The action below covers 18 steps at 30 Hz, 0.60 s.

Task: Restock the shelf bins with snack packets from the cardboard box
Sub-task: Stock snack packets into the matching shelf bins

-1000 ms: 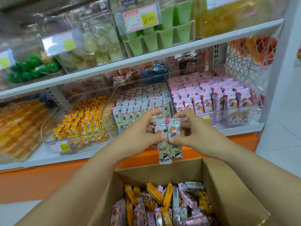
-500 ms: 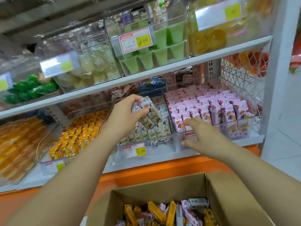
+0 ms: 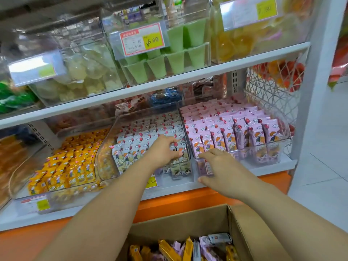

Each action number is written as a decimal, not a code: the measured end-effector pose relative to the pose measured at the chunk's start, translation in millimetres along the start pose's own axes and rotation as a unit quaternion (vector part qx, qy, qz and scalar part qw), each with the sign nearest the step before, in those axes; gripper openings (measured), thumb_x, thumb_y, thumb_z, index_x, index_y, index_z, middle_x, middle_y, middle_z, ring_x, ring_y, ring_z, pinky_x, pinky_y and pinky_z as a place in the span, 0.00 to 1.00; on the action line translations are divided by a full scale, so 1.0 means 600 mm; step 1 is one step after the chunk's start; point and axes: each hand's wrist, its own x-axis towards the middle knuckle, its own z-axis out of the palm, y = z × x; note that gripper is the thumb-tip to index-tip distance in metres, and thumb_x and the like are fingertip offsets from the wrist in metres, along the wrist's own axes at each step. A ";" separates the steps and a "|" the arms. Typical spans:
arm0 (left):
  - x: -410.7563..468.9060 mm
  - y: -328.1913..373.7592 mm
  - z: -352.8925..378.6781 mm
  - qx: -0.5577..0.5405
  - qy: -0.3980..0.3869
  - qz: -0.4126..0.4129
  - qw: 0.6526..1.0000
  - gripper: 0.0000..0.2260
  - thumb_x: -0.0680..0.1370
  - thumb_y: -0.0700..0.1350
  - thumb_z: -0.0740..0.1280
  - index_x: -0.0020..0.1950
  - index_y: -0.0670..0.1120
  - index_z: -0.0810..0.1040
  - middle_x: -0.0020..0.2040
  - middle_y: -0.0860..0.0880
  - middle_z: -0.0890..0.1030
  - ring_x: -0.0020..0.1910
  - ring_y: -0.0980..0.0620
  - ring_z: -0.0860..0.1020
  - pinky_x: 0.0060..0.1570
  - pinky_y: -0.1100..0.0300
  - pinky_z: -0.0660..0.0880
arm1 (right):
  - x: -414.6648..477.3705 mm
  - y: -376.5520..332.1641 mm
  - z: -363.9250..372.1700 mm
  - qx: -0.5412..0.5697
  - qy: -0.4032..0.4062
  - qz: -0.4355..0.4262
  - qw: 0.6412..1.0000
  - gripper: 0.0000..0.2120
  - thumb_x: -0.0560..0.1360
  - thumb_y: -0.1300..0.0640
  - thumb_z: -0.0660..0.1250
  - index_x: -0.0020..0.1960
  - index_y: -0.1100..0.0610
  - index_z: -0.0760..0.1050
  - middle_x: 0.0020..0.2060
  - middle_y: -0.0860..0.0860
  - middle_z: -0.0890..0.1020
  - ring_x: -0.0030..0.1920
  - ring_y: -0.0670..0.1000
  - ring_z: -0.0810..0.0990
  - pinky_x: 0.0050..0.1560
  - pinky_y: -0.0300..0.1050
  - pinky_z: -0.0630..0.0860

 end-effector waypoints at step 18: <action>-0.225 -0.117 0.147 -0.127 0.224 0.091 0.962 0.10 0.78 0.35 0.64 0.53 0.48 0.79 0.48 0.56 0.76 0.47 0.68 0.73 0.48 0.76 0.68 | -0.047 0.013 0.176 -0.055 0.003 -0.110 0.992 0.11 0.77 0.55 0.61 0.57 0.51 0.76 0.52 0.47 0.80 0.55 0.51 0.75 0.50 0.47 0.75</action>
